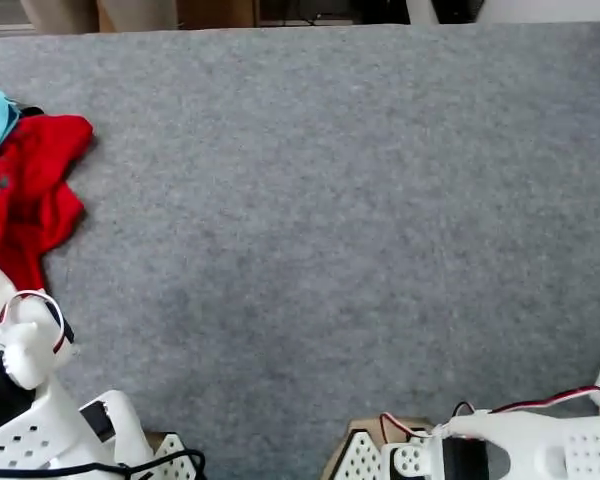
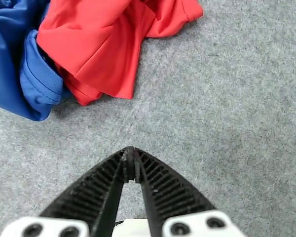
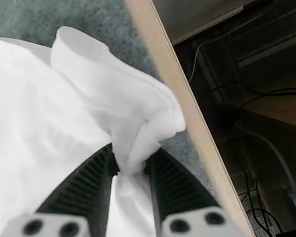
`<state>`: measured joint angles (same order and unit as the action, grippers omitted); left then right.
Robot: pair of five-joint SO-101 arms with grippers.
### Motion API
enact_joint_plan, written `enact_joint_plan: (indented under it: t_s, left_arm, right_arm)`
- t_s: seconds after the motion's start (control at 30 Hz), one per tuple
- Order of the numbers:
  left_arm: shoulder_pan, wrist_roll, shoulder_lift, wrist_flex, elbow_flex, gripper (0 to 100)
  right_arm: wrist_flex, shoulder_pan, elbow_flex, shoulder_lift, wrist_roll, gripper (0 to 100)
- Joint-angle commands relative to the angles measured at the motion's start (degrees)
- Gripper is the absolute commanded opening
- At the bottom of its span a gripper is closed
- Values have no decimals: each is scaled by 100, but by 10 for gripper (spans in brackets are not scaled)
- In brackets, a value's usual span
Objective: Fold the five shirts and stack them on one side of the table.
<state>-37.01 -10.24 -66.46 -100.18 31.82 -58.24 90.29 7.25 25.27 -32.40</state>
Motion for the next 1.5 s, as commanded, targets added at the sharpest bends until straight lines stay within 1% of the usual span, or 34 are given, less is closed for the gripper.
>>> enact_joint_plan:
  t_s: [0.0,0.13,0.3,0.4,0.57,0.63,0.7,0.8,0.93,1.0,1.1,1.2,1.33,1.4,1.47]
  left_arm:
    - [-18,-26,4,70,-62,19]
    - [-18,-26,4,70,-62,19]
    - [-18,-26,4,70,-62,19]
    - [-18,-26,4,70,-62,19]
    - [-18,-26,4,70,-62,19]
    - [-18,-26,4,70,-62,19]
    - [-18,-18,4,70,-62,19]
    - [-18,-18,4,70,-62,19]
    - [-18,-18,4,70,-62,19]
    - [-18,-18,4,70,-88,19]
    - [-18,18,4,70,-369,19]
    - [-18,26,66,70,-703,19]
    - [-53,26,75,79,-756,19]
    - [-114,53,92,211,-747,19]
    - [-457,246,259,413,-800,19]
  right_arm:
    - [-35,145,268,66,79,9]
    - [-325,101,295,286,633,9]
    - [-844,40,321,321,941,24]
    - [-1108,31,321,312,1178,110]
    - [-1451,57,462,312,1231,276]
    - [-1811,57,690,312,1231,316]
    - [-2268,40,1033,312,1231,334]
    - [-3042,-4,1640,312,1204,334]
    - [-4062,-259,2580,312,1187,334]
    - [-4431,-514,3020,312,1187,333]
    - [-4404,-892,3407,136,1213,333]
    - [-4404,-1473,3495,-259,1222,333]
    - [-4404,-2554,3345,-892,1213,333]
    - [-4404,-3187,3134,-1218,1231,333]
    - [-4396,-3785,2879,-1516,1240,333]
